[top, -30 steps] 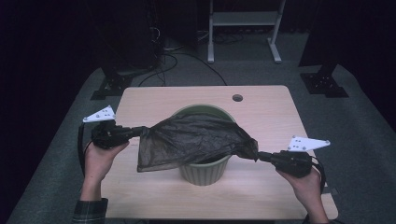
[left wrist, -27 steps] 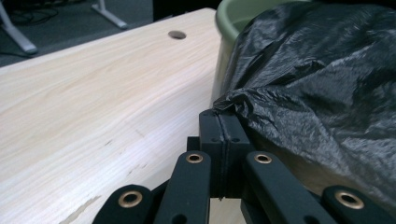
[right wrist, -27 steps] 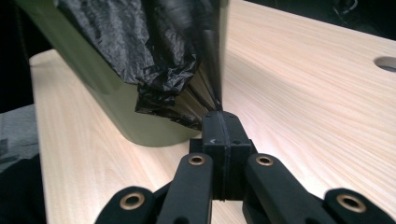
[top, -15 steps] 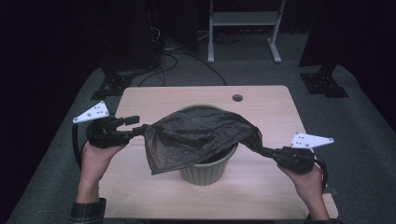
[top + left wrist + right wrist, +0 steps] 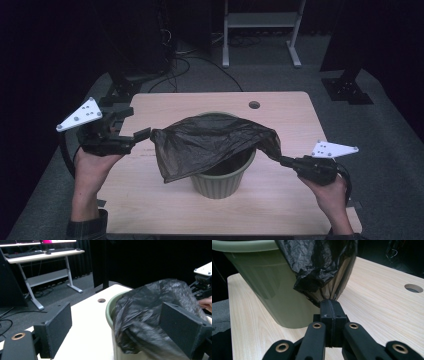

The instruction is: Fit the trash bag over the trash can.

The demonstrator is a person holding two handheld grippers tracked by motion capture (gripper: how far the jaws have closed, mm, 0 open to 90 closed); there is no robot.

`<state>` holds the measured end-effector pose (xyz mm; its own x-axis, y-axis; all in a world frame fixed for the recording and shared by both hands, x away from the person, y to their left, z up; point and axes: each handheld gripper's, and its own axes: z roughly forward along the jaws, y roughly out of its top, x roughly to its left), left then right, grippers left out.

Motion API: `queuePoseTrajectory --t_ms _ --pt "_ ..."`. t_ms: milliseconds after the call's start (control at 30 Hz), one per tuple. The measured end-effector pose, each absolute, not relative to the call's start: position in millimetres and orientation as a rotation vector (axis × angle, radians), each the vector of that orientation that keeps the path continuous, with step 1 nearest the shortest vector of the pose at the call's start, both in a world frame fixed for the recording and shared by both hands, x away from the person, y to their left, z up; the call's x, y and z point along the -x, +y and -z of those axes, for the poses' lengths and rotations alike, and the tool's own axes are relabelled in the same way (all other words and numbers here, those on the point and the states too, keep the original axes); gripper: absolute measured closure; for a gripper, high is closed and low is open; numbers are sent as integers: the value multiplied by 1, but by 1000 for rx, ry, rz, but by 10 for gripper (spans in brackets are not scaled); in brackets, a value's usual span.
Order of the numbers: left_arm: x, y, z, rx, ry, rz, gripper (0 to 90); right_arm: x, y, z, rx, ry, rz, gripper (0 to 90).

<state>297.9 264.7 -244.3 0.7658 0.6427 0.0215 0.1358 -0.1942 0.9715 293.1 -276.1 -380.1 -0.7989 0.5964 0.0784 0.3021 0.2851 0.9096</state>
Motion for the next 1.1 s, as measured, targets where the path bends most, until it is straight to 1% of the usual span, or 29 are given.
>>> queuePoseTrajectory --t_ms 133,300,433,500,600,800,867,933,1000,1067,1100 --pt "-294 252 239 -1756 552 -489 117 -293 -271 375 -797 2277 -1523 898" --pt "-292 219 237 -1807 468 -452 134 -297 -261 368 -760 2279 -1529 899" --pt "-291 189 244 -1856 404 -413 155 -300 -253 364 -733 2286 -1536 898" --pt "-290 177 250 -1893 378 -401 183 -301 -250 365 -727 2292 -1530 898" --pt "-293 163 264 -1944 374 -390 183 -301 -250 366 -728 2295 -1531 898" --pt "-308 153 282 -2011 398 -402 184 -299 -252 367 -728 2296 -1529 896" --pt "-312 153 286 -2030 391 -387 302 -298 -254 367 -735 2296 -1531 886" --pt "-315 154 288 -2037 388 -369 439 -297 -257 368 -737 2290 -1536 880" --pt "-317 154 290 -2051 389 -350 568 -296 -260 369 -748 2288 -1536 851" --pt "-319 155 291 -2062 390 -323 741 -295 -264 368 -763 2278 -1540 768" --pt "-320 155 292 -2067 390 -309 800 -294 -266 367 -772 2260 -1541 735"
